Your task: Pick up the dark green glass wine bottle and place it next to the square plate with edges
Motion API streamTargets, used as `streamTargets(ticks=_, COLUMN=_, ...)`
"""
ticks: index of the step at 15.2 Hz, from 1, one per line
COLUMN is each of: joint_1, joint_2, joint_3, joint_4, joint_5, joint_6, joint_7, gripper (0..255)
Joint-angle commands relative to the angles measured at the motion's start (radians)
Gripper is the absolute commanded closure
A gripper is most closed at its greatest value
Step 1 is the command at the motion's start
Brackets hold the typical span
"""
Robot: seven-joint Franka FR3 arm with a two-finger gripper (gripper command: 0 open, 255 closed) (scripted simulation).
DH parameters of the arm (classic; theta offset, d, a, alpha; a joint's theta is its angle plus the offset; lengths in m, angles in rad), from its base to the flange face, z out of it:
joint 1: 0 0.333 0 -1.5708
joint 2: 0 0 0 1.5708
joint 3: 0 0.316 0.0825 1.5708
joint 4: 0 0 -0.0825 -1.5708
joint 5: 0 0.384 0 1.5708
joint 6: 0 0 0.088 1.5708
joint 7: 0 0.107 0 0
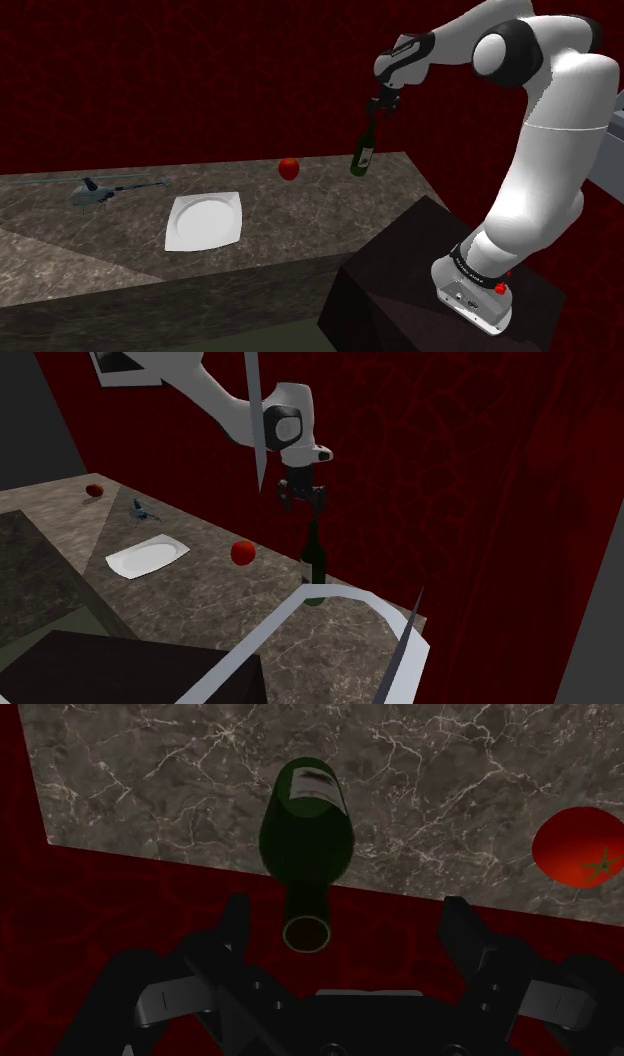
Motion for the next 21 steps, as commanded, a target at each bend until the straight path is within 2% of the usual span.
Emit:
streamTargets(ticks=1, joint_1=-0.030, joint_2=0.081, joint_3=0.010, joint_4=0.080, joint_5=0.032, joint_6=0.000, joint_7=-0.021, gripper=0)
streamTargets(ticks=3, joint_1=-0.049, joint_2=0.132, joint_3=0.018, joint_4=0.134, joint_5=0.048, joint_6=-0.003, joint_7=-0.030, gripper=0)
streamTargets(ticks=10, joint_1=-0.063, joint_2=0.203, joint_3=0.037, joint_4=0.139, joint_5=0.074, joint_6=0.061, joint_7=-0.045, gripper=0)
streamTargets(ticks=18, joint_1=-0.063, joint_2=0.203, joint_3=0.037, joint_4=0.139, joint_5=0.073, joint_6=0.061, joint_7=-0.045, gripper=0)
streamTargets(ticks=19, joint_1=-0.063, joint_2=0.203, joint_3=0.037, joint_4=0.139, joint_5=0.073, joint_6=0.061, joint_7=-0.045, gripper=255)
streamTargets(ticks=21, joint_1=-0.063, joint_2=0.203, joint_3=0.037, joint_4=0.139, joint_5=0.073, joint_6=0.061, joint_7=-0.045, gripper=255)
